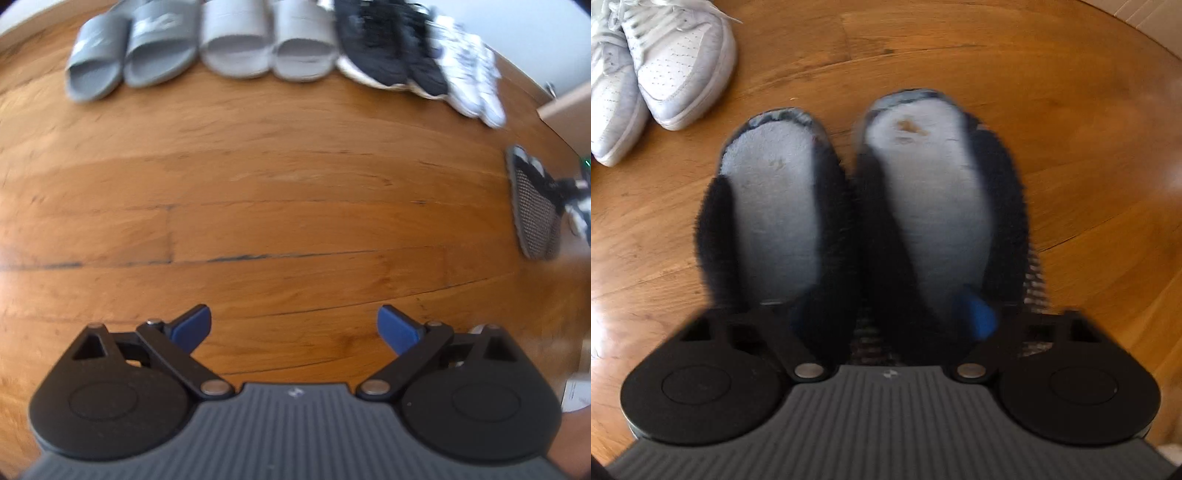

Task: Organize scattered shoes
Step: 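Grasp the black-and-grey checked slippers with the right gripper, then set the checked slippers beside the white sneakers and open the right gripper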

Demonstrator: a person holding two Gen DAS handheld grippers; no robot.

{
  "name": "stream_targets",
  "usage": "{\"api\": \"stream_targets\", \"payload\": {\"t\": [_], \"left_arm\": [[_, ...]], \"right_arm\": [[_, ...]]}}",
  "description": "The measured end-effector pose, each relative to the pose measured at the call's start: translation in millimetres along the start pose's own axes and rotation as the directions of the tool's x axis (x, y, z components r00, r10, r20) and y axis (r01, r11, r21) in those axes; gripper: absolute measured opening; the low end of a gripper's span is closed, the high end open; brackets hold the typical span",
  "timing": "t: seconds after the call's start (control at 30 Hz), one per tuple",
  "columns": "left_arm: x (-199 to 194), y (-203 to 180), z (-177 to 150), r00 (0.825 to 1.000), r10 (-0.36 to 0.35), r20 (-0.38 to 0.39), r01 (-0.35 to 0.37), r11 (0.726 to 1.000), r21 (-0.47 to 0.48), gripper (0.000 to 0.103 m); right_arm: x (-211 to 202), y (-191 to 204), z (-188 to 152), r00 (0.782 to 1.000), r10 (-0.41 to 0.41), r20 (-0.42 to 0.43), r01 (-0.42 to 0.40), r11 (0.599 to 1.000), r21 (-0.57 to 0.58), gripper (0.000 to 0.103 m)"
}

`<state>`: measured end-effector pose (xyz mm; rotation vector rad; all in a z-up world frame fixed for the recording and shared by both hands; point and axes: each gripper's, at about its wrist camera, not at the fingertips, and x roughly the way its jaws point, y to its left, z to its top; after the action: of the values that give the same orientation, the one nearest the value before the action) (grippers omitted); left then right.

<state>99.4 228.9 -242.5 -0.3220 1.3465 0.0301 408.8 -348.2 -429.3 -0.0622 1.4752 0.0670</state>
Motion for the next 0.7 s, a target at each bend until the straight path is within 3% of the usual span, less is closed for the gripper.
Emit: {"api": "stream_targets", "payload": {"t": [0.07,0.13,0.3,0.43,0.57,0.7], "left_arm": [[-4,-9,0,1.0,-0.018,0.014,0.018,0.999,0.034,0.098],[-4,-7,-3,1.0,-0.019,0.019,0.018,0.999,0.049,0.098],[16,28,-2,0.999,0.018,-0.04,-0.021,0.996,-0.092,0.098],[26,44,14,0.999,0.035,-0.034,-0.039,0.988,-0.149,0.098],[40,44,25,0.999,0.045,-0.015,-0.046,0.994,-0.103,0.098],[55,44,27,0.998,0.027,-0.054,-0.031,0.996,-0.082,0.098]], "right_arm": [[-5,13,-4,0.998,-0.058,0.029,0.059,0.998,-0.036,0.027],[-9,17,-3,0.997,-0.064,0.041,0.066,0.996,-0.058,0.026],[-17,7,30,0.995,-0.048,0.082,0.052,0.998,-0.043,0.026],[-13,1,85,0.991,-0.066,0.118,0.064,0.998,0.02,0.026],[-9,10,139,0.981,-0.112,0.161,0.109,0.994,0.024,0.026],[-10,28,182,0.97,-0.113,0.214,0.112,0.994,0.02,0.025]]}}
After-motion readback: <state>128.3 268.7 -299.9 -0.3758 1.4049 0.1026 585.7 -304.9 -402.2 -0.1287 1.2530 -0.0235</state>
